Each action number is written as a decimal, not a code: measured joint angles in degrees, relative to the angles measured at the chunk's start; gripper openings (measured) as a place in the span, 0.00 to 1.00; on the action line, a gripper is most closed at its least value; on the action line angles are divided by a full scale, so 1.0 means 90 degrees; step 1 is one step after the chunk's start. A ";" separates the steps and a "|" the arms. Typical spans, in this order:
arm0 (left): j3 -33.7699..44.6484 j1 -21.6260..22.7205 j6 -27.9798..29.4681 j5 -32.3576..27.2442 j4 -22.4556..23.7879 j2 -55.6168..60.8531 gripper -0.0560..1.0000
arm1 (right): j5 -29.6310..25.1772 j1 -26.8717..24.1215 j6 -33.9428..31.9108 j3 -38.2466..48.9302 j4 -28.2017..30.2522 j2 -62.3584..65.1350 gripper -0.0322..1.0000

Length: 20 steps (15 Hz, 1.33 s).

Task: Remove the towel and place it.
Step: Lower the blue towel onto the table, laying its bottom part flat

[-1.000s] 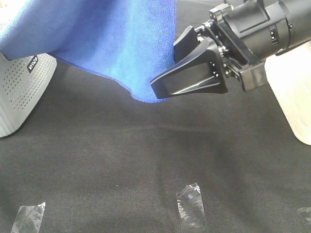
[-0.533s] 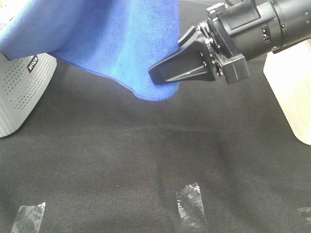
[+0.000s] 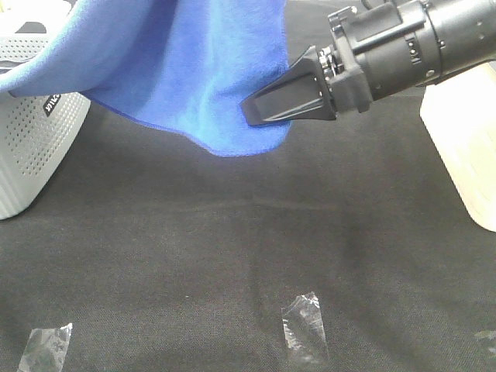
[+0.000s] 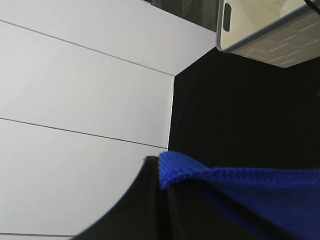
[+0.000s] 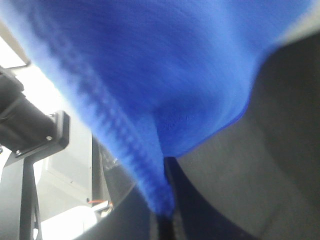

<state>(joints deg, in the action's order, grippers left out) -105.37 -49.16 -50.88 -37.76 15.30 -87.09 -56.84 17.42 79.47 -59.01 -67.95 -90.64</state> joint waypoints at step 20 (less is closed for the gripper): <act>0.0000 0.2101 0.4590 0.4119 0.1509 -0.1140 0.05 | 0.2559 0.0000 -0.6888 -0.6137 0.6996 -0.0605 0.06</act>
<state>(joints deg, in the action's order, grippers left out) -105.37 -30.25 -9.57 -0.69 28.88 -97.35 -33.80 17.42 17.48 -114.25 -4.98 -96.09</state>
